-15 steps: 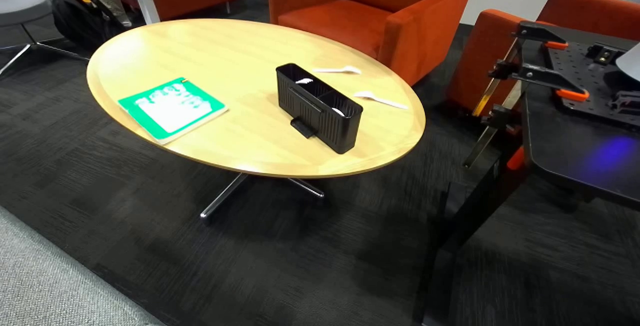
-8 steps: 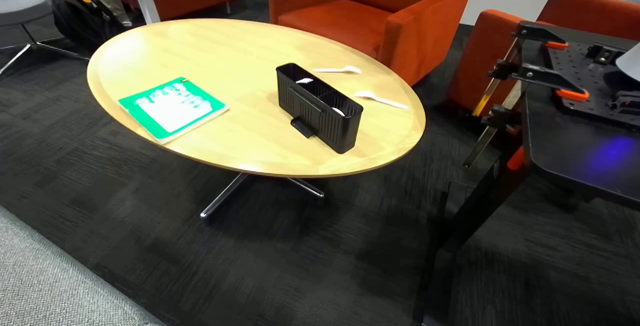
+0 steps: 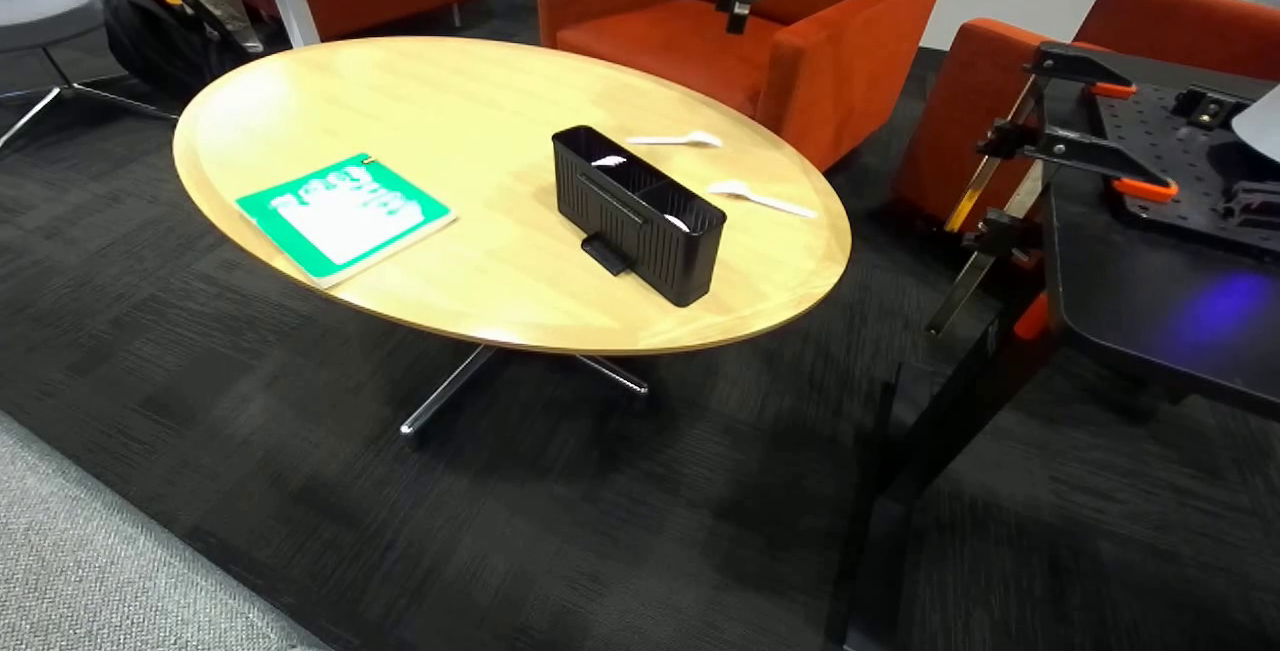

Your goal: Move the rightmost fork on the table and put it in the utensils basket

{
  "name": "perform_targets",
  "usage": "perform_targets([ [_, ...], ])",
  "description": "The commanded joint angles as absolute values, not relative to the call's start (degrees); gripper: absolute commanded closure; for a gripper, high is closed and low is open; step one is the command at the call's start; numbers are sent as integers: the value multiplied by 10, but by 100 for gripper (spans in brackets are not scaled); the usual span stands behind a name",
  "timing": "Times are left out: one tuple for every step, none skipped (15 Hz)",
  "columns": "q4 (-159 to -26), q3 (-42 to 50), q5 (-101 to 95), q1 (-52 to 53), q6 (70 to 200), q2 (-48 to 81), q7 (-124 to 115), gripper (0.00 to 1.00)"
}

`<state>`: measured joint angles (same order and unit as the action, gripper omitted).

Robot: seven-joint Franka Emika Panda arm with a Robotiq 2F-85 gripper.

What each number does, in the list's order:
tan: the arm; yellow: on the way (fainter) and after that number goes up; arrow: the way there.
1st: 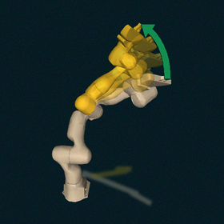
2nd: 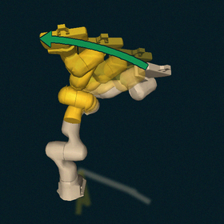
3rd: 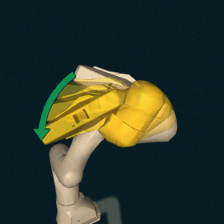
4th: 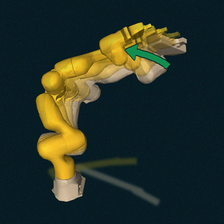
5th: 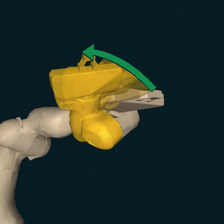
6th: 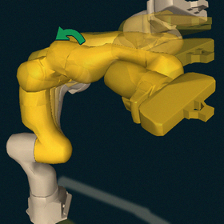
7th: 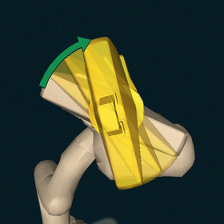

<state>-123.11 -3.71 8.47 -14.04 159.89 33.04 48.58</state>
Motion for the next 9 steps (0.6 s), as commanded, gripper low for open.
perform_targets([
  [-1221,-46,47,-155,1599,347,462,0],
  [-1216,-45,37,-155,1599,357,455,0],
  [-1216,-47,36,-157,1599,361,456,0],
  [-1216,-49,36,-158,1599,360,456,0],
  [-1215,-50,36,-158,1599,359,456,0],
  [-1215,-50,36,-158,1599,359,456,0],
  [-1214,-50,36,-158,1599,359,456,0],
  [-1198,-53,35,-159,1599,376,458,0],
  [-1191,-53,31,-158,1604,386,460,0],
])
